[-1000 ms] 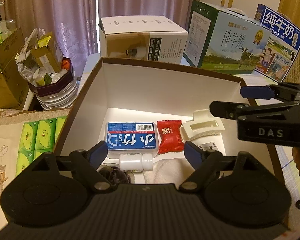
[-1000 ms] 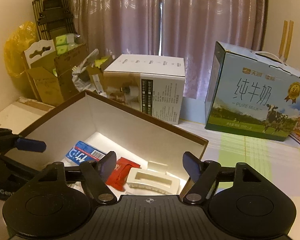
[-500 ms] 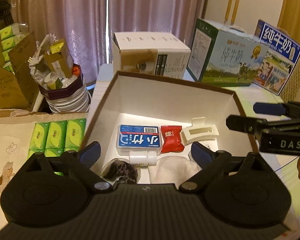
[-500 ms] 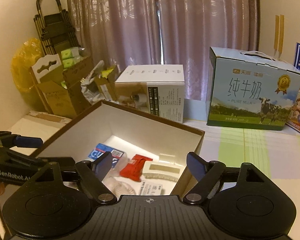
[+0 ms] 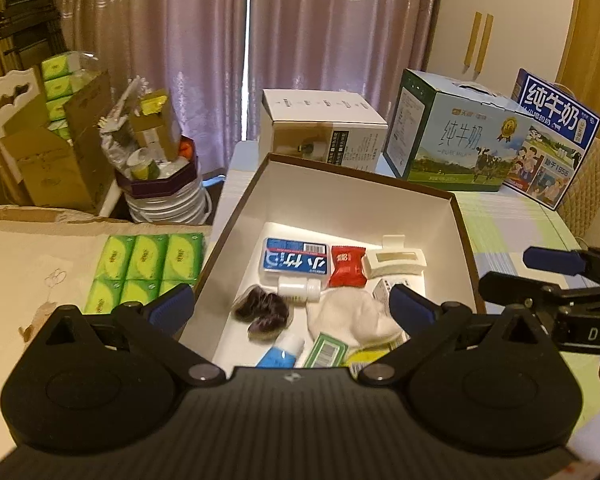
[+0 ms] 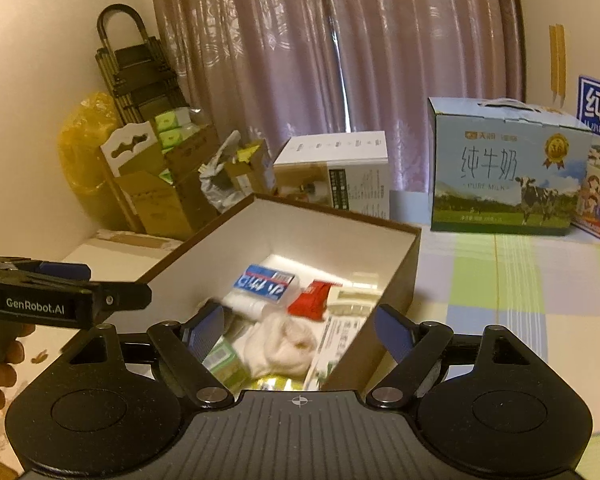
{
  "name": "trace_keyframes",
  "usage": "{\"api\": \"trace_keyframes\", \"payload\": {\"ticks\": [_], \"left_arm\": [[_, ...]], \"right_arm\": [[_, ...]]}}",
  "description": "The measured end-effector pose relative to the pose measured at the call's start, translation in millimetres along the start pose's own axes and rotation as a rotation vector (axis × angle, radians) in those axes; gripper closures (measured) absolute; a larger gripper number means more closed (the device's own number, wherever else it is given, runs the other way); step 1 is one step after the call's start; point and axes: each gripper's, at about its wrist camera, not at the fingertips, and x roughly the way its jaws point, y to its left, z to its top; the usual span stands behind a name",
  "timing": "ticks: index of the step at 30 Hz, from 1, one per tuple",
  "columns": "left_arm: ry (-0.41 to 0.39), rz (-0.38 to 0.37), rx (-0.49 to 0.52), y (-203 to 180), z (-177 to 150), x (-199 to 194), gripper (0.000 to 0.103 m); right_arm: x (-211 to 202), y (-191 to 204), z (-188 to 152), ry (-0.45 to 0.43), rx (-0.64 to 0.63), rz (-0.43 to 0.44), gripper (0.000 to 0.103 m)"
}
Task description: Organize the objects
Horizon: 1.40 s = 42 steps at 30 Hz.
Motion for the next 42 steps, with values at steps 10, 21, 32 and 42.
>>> {"api": "trace_keyframes", "payload": {"ticks": [10,21,32,42], "left_arm": [[0.003,0.05,-0.013,-23.6,-41.7,-52.9,0.001],[0.018,0.056,-0.015,-76.5,-91.4,-108.6,0.001],[0.028,0.018,0.0,-145.2,-136.6,-151.7,0.001],[0.054,-0.035,0.035,-204.6,-172.1,-175.0,0.001]], "right_arm": [[-63.9,-0.5,-37.2,0.029,0.002,0.053,0.023],[-139.0,-20.2,-78.7,0.049,0.015,0.065,0.023],[-219.1,-61.9,-129.9,0.089,0.08,-0.044,0.023],[-273.7,-87.4,-160.9,0.101,0.112,-0.088,0.023]]}}
